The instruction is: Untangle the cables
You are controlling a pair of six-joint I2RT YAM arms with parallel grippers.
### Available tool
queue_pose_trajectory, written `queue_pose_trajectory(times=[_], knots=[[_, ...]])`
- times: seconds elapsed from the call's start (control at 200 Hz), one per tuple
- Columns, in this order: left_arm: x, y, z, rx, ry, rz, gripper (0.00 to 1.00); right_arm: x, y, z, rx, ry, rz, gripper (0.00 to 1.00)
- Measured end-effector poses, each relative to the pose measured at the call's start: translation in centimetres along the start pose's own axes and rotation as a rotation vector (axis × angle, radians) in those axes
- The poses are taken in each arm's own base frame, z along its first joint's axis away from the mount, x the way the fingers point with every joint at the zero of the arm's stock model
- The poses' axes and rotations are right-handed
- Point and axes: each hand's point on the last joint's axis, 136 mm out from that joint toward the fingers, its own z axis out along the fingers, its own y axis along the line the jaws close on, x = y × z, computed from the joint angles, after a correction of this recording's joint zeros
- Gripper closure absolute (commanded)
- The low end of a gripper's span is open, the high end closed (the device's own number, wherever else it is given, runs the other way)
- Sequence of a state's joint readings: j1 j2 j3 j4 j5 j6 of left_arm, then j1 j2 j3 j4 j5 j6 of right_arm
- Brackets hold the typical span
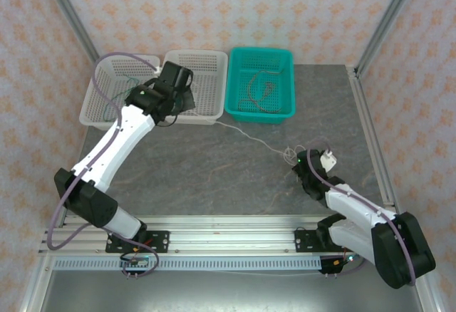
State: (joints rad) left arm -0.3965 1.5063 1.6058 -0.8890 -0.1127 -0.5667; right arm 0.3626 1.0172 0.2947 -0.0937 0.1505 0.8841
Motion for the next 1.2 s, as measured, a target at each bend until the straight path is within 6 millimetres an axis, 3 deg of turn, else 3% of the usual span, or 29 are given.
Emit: queue_pose_trajectory(times=[0.105, 0.295, 0.51, 0.636, 0.786, 0.816, 0.861, 0.991, 1.096, 1.196], knots=[[-1.2, 1.9, -1.2, -0.015, -0.028, -0.018, 1.00, 0.0, -0.6, 0.1, 0.022, 0.006, 0.009, 1.00], [-1.8, 4.9, -2.9, -0.012, -0.028, -0.053, 1.00, -0.9, 1.4, -0.4, -0.028, 0.001, 0.026, 1.00], [-4.8, 11.2, -5.1, -0.117, -0.136, -0.171, 1.00, -1.0, -1.8, 0.1, 0.113, -0.007, 0.016, 1.00], [-5.1, 13.1, -5.5, -0.132, -0.143, -0.214, 1.00, -0.9, -2.5, 0.2, 0.139, 0.005, -0.005, 1.00], [-3.3, 9.9, -4.3, 0.061, -0.067, -0.175, 1.00, -0.1, -0.5, 0.5, 0.044, 0.059, -0.068, 1.00], [-2.8, 9.0, -3.9, 0.110, -0.055, -0.165, 0.94, 0.1, 0.1, 0.5, 0.013, 0.074, -0.082, 1.00], [-1.8, 7.3, -3.4, 0.194, -0.030, -0.148, 0.87, 0.5, 1.3, 0.4, -0.045, 0.105, -0.109, 1.00], [2.5, 1.6, -2.2, 0.371, 0.061, -0.064, 0.84, 2.5, 5.6, -0.6, -0.269, 0.231, -0.202, 1.00], [5.3, -2.0, -2.0, 0.458, 0.120, -0.012, 0.72, 4.1, 8.4, -2.4, -0.429, 0.335, -0.280, 1.00], [6.8, -2.8, -1.1, 0.476, 0.146, -0.029, 0.57, 5.7, 10.1, -4.0, -0.535, 0.417, -0.350, 1.00]])
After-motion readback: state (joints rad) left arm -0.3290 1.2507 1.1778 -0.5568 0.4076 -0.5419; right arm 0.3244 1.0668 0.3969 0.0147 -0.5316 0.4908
